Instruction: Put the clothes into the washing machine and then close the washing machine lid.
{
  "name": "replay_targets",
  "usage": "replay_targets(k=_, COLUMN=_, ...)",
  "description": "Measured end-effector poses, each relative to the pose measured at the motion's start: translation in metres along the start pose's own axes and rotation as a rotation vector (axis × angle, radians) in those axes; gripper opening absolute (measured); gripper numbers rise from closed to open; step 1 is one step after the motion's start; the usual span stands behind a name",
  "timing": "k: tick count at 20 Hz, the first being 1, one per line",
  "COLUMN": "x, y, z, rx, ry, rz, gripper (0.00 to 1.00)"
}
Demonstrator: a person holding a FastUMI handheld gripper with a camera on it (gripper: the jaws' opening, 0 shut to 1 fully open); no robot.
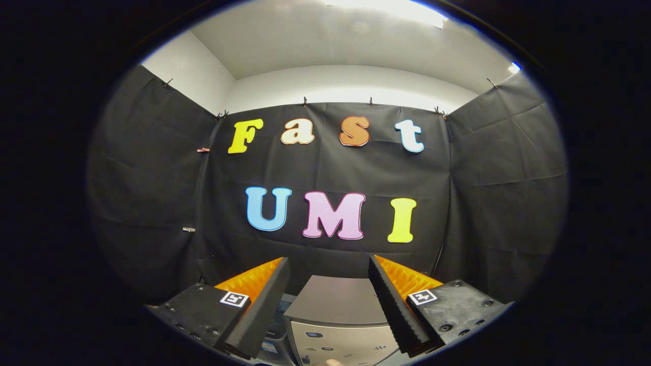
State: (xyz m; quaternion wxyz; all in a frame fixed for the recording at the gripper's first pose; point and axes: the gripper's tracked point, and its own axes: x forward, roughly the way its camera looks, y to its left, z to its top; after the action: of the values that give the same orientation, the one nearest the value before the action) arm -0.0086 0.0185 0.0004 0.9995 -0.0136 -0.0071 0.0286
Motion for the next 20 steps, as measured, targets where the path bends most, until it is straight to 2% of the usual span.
replay_targets(k=20, x=-0.004, y=-0.021, z=0.000, rx=-0.009, ry=-0.007, rz=-0.021, gripper=0.96)
